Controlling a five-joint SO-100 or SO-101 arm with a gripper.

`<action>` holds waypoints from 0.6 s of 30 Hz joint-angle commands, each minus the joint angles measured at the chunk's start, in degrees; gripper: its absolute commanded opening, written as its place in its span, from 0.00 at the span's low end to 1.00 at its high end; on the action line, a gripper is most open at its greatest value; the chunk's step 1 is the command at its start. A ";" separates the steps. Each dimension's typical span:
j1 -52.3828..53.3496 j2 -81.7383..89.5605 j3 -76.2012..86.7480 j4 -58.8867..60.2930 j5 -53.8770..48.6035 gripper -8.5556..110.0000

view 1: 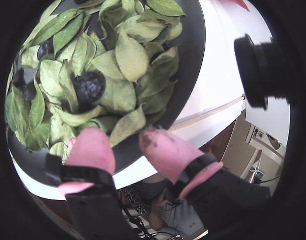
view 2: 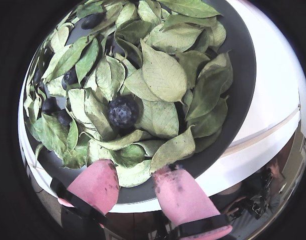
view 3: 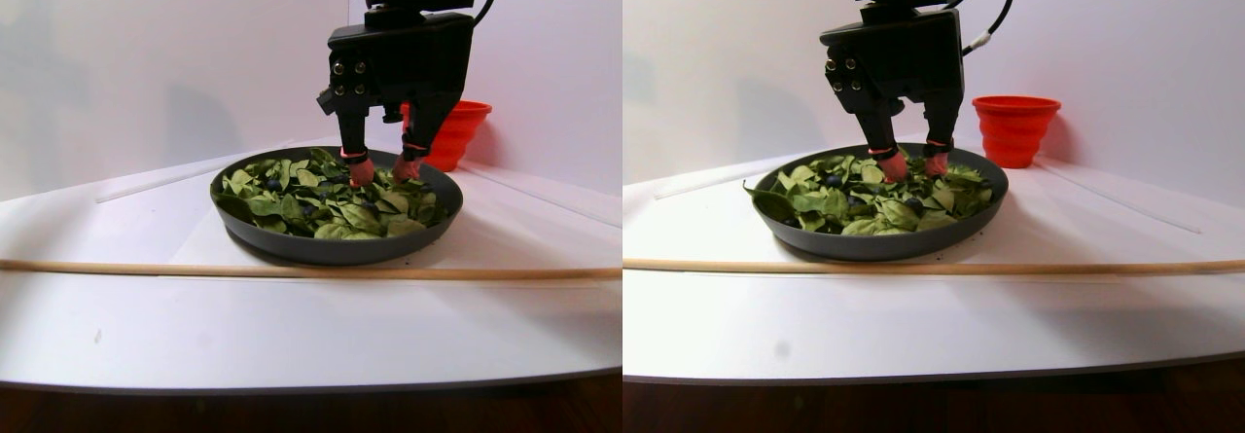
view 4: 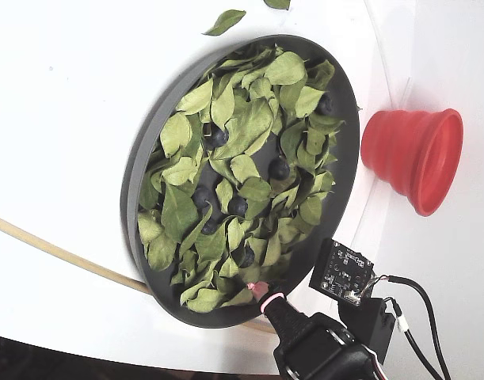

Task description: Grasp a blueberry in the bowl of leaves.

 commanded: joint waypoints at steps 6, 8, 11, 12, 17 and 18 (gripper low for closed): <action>-0.97 -5.80 0.97 -9.40 -1.23 0.18; -0.97 -5.80 0.88 -9.40 -1.23 0.18; -0.97 -6.15 0.70 -9.40 -1.23 0.18; -0.97 -6.24 0.70 -9.40 -1.23 0.18; -1.05 -6.94 0.26 -10.20 -0.97 0.18; -1.05 -7.03 0.18 -10.28 -0.88 0.18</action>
